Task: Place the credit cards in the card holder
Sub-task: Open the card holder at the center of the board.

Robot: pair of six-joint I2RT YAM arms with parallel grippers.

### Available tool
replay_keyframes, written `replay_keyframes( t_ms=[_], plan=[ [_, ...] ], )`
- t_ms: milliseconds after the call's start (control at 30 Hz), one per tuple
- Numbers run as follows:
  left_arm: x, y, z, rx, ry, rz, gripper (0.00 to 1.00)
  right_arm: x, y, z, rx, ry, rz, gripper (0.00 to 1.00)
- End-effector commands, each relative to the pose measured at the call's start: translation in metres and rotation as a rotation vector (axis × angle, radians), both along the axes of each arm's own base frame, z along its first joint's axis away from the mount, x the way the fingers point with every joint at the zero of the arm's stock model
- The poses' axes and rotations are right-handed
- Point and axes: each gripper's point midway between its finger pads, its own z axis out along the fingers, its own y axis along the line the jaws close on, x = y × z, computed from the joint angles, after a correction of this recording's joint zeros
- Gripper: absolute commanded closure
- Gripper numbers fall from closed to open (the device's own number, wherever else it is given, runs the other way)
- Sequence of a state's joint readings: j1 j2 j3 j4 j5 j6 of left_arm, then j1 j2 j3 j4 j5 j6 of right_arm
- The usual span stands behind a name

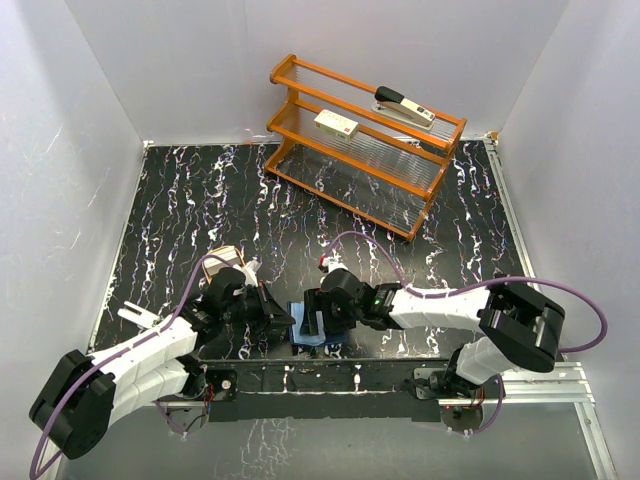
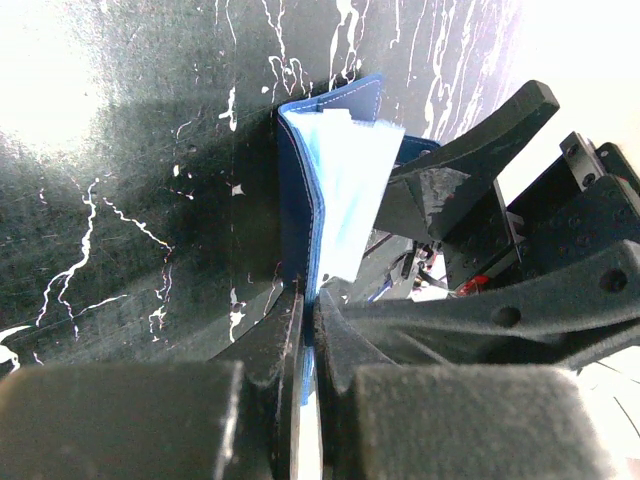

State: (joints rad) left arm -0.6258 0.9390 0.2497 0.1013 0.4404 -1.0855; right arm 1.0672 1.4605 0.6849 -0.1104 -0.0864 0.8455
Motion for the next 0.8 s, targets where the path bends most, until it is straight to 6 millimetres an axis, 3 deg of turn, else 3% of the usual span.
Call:
replay_keyframes(
  t_ms=[0,133,400,567,767],
  plan=[
    [-0.004,-0.004,0.007,-0.03,-0.001,-0.022,1.0,0.017,-0.022,-0.003,-0.122,-0.06,-0.093,0.3],
    [-0.004,-0.003,0.006,-0.025,0.001,-0.019,1.0,0.02,-0.039,0.003,-0.183,-0.089,-0.131,0.31],
    [-0.005,-0.003,0.006,-0.022,0.003,-0.024,1.0,0.03,-0.076,0.038,-0.3,-0.128,-0.278,0.33],
    [-0.004,-0.004,0.008,-0.025,0.003,-0.026,1.0,0.027,-0.058,0.069,-0.173,-0.118,-0.267,0.42],
    [-0.004,-0.004,0.008,-0.025,0.005,-0.025,1.0,0.021,-0.01,0.113,0.129,-0.139,-0.193,0.54]
  ],
)
